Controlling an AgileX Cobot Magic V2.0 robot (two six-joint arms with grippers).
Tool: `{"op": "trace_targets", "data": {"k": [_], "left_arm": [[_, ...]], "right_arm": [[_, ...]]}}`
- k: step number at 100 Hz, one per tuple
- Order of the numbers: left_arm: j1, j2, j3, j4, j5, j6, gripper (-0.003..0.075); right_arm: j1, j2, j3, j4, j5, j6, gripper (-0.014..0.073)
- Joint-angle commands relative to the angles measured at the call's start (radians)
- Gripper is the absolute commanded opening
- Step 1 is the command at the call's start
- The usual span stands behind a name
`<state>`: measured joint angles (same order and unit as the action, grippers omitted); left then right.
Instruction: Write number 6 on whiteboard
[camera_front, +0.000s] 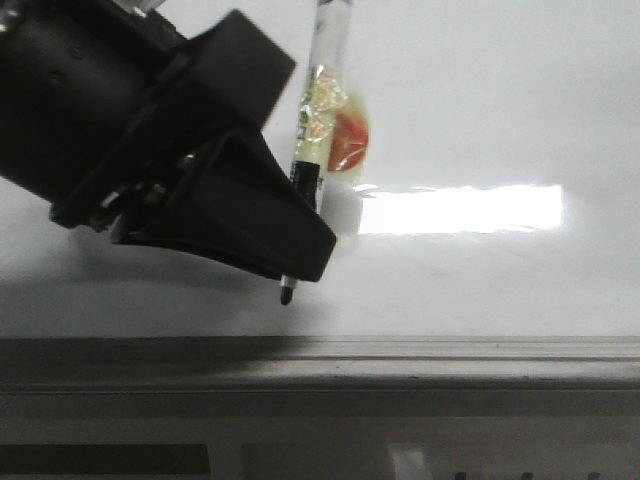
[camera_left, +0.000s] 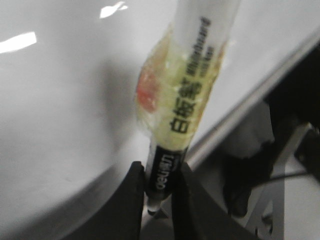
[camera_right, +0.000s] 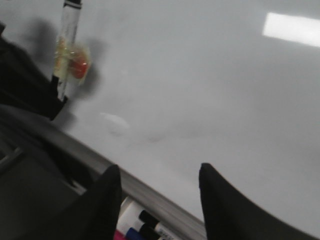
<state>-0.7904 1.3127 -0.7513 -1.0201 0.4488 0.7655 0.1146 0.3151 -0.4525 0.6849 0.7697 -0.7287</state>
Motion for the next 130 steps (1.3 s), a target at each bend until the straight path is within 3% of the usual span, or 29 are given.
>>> {"op": "trace_targets", "data": {"k": [1, 18, 39, 52, 75, 108, 130], "left_arm": [[-0.001, -0.077, -0.025, -0.029, 0.106, 0.207, -0.0020], [-0.001, -0.171, -0.025, -0.073, 0.247, 0.479, -0.0020], [-0.001, -0.222, -0.025, -0.073, 0.259, 0.519, -0.0020], [-0.001, -0.222, -0.025, -0.076, 0.283, 0.528, -0.0020], [-0.001, -0.222, -0.025, -0.076, 0.330, 0.530, -0.0020], [-0.001, -0.223, -0.025, -0.074, 0.359, 0.545, -0.0020], [-0.001, -0.223, -0.025, -0.057, 0.382, 0.546, -0.0020]], "right_arm": [[0.022, 0.018, -0.036, 0.169, -0.021, -0.150, 0.0323], [0.041, 0.047, -0.036, 0.387, 0.023, -0.385, 0.0323], [0.061, 0.090, -0.038, 0.590, 0.088, -0.558, 0.0325], [0.105, 0.116, -0.064, 0.595, 0.101, -0.592, 0.0332], [0.221, 0.231, -0.159, 0.590, 0.066, -0.635, 0.0419], [0.429, 0.463, -0.216, 0.607, 0.016, -0.709, 0.0420], [0.509, 0.534, -0.220, 0.659, -0.091, -0.787, 0.0420]]}}
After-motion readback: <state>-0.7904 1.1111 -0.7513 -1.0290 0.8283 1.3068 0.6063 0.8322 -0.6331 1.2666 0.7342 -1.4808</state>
